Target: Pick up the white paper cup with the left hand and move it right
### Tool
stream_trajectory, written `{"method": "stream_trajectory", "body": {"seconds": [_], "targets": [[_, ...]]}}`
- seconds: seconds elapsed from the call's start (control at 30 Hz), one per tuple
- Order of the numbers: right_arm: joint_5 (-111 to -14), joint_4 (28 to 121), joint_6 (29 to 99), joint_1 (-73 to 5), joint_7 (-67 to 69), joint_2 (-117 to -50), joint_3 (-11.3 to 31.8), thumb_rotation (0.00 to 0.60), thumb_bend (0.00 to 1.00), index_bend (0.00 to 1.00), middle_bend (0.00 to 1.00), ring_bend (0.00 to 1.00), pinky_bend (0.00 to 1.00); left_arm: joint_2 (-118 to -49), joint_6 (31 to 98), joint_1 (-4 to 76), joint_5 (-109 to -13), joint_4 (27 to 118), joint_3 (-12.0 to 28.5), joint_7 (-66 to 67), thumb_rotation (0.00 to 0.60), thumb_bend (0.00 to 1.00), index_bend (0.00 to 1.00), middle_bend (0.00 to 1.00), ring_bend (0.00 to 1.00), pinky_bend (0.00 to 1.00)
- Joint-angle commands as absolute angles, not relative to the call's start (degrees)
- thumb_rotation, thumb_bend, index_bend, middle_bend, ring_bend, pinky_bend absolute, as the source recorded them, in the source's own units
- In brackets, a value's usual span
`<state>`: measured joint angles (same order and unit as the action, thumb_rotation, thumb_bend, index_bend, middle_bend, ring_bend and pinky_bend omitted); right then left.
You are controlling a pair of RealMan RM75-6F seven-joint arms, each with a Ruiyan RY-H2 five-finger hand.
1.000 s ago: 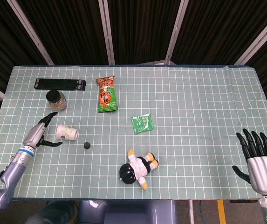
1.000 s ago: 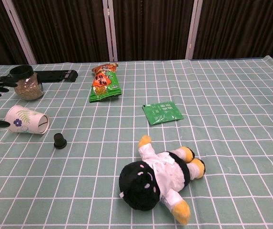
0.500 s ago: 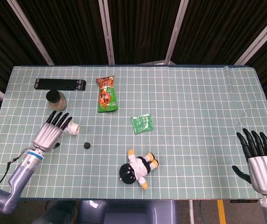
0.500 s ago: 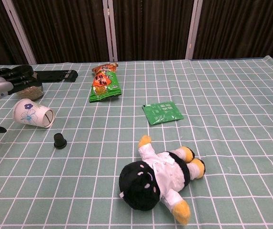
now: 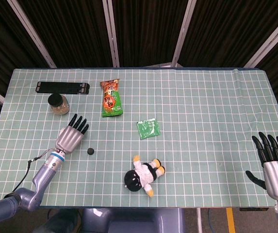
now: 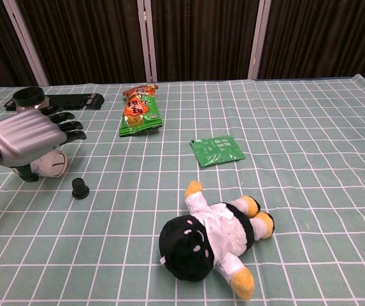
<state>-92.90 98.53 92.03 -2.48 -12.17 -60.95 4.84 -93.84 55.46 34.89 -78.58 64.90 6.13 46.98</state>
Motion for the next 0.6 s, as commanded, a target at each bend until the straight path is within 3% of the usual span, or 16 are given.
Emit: {"method": "stream_trajectory", "body": {"seconds": [0.03,0.13,0.23,0.47,0.6], "targets": [[-92.82,98.56,91.81,-2.61,-12.35,-61.04,4.84,0.600,0.00,0.00,0.00,0.00,0.00,-94.71,56.63,34.98,-78.26,63.88,5.70,47.43,0.600,0.00,0.27,0.19,0.14,0.18],[-92.77,98.55,91.71,-2.68,-12.44,-61.10,4.84,0.600,0.00,0.00,0.00,0.00,0.00,-94.85,57.73,34.86,-78.71,63.62,5.41,46.42,0.600,0.00,0.45,0.36,0.28,0.34],[-92.74,98.55,91.60,-2.75,-12.43,-61.13,4.84,0.600,0.00,0.00,0.00,0.00,0.00,-94.46,59.41,34.56,-79.58,64.02,5.31,44.10,0.600,0.00,0.57,0.46,0.38,0.43],[-92.88,98.61,91.78,-2.71,-12.23,-61.05,4.77,0.600,0.00,0.00,0.00,0.00,0.00,-91.28,63.92,33.19,-79.84,70.13,7.51,33.22,0.600,0.00,0.58,0.47,0.39,0.45],[-93.03,98.70,91.80,-2.68,-12.08,-60.98,4.65,0.600,0.00,0.00,0.00,0.00,0.00,-88.20,65.41,31.19,-76.70,78.71,11.32,16.46,0.600,0.00,0.56,0.44,0.37,0.44]]}}
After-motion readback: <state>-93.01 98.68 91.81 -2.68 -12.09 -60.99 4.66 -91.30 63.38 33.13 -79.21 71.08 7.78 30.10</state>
